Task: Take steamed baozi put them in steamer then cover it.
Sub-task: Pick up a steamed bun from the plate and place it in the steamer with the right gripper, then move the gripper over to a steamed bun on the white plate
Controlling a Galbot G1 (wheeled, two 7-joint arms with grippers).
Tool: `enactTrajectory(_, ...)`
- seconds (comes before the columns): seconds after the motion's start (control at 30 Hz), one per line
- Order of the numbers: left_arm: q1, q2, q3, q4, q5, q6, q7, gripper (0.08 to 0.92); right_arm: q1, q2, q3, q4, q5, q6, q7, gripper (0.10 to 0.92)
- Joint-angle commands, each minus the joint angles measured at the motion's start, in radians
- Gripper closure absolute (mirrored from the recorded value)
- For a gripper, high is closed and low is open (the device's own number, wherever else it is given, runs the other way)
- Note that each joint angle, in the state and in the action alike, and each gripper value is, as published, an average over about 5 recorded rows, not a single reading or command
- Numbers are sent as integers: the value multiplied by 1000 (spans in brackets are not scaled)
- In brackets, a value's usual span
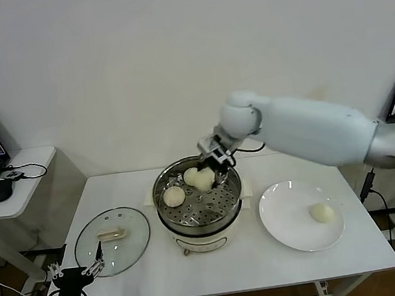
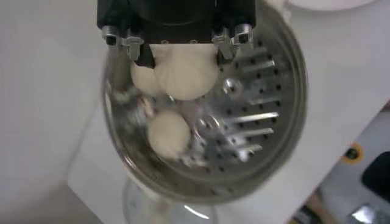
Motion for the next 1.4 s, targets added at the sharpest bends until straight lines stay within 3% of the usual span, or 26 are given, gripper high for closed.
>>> enactTrajectory(0.03, -3, -3, 1, -2, 1, 1, 0, 177, -37, 127, -75, -37, -111, 214, -37, 381)
enactTrajectory(0.27, -7, -9, 3, 2, 0, -1, -1, 177, -65, 130, -83, -57, -182, 267, -36, 380)
enactTrajectory(0.7, -9, -14, 2, 2, 0, -2, -2, 177, -70, 127, -82, -46, -171, 266, -32, 375)
enactTrajectory(0.87, -9, -14, 2, 1, -1, -2, -1, 177, -43, 108, -73, -38, -138, 256, -37, 331)
enactTrajectory(1.0, -8, -6, 1, -2, 3, 1, 3, 177, 0, 67, -39, -21, -88, 237, -34, 249)
enactTrajectory(1.17, -1, 15, -14, -16, 3, 8, 11, 177, 60, -34, 15, 15, -29, 151, -39, 204)
enactTrajectory(1.4, 0, 31, -16, -20, 0, 11, 15, 177, 68, -264, 46, 116, -3, -104, -48, 202)
